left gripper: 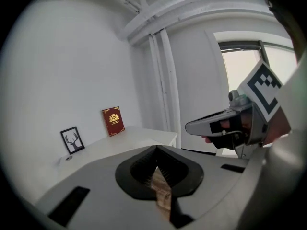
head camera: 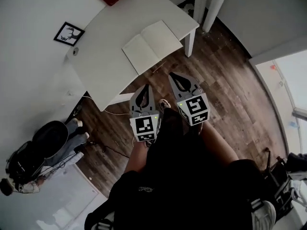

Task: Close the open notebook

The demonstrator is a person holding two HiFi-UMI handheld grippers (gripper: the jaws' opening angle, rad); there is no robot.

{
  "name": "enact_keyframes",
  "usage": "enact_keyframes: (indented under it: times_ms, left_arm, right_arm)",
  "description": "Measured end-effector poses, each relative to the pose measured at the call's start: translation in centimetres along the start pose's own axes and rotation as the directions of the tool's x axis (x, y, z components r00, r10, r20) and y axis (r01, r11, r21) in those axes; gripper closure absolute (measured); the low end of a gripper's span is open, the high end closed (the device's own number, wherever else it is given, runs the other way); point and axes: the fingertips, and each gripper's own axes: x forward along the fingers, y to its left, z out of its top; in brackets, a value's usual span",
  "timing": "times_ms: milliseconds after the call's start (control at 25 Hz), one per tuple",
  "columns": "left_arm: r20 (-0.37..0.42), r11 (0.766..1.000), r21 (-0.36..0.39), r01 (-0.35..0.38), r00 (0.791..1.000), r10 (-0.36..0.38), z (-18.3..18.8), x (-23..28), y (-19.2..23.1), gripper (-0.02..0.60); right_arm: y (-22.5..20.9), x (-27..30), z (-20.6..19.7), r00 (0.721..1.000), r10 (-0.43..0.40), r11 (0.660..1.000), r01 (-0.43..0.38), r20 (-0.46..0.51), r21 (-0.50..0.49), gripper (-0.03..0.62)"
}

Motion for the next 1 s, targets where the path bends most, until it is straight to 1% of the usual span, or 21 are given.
enact_keyframes:
  times_ms: [120, 240, 320, 400, 520, 640, 720, 840, 1000]
  left_arm:
    - [-0.023, 0.997, 0.005, 0.077, 0.997, -0.077, -0.7, 2.6, 0.8, 0.578]
    - [-0.04, 0.985, 0.02, 0.174, 0.984, -0.173, -1.4, 4.4, 0.7, 0.578]
    - [-0.049, 0.968, 0.045, 0.245, 0.969, -0.243, -1.5, 5.5, 1.0, 0.578]
    - [-0.049, 0.947, 0.067, 0.314, 0.949, -0.311, -1.1, 6.7, 1.3, 0.578]
    - [-0.051, 0.921, 0.092, 0.379, 0.925, -0.376, -0.6, 8.2, 1.0, 0.578]
    - [-0.071, 0.902, 0.085, 0.424, 0.905, -0.419, -0.6, 8.9, -0.2, 0.578]
    - [-0.084, 0.896, 0.075, 0.437, 0.898, -0.431, -0.9, 9.3, -1.0, 0.578]
    - [-0.104, 0.893, 0.076, 0.443, 0.894, -0.435, -1.1, 11.0, -1.4, 0.578]
    - [-0.13, 0.898, 0.089, 0.432, 0.898, -0.42, -1.1, 12.8, -1.4, 0.578]
  right_arm:
    - [-1.9, 1.8, -0.7, 0.996, -0.083, 0.996, 0.083, -0.016, 0.038, 0.571]
    - [-3.4, 2.5, -1.3, 0.986, -0.163, 0.982, 0.165, -0.028, 0.087, 0.571]
    - [-4.1, 2.9, -1.7, 0.975, -0.218, 0.968, 0.222, -0.041, 0.119, 0.571]
    - [-4.5, 3.3, -1.9, 0.962, -0.267, 0.95, 0.272, -0.051, 0.156, 0.571]
    - [-4.9, 3.6, -1.9, 0.953, -0.298, 0.931, 0.303, -0.056, 0.202, 0.571]
    - [-5.5, 2.9, -2.4, 0.946, -0.317, 0.915, 0.323, -0.063, 0.242, 0.571]
    - [-6.2, 2.7, -2.8, 0.943, -0.328, 0.906, 0.333, -0.063, 0.261, 0.571]
    - [-7.8, 3.6, -3.4, 0.942, -0.33, 0.9, 0.336, -0.068, 0.278, 0.571]
    - [-9.7, 5.2, -4.3, 0.947, -0.315, 0.875, 0.315, -0.061, 0.367, 0.571]
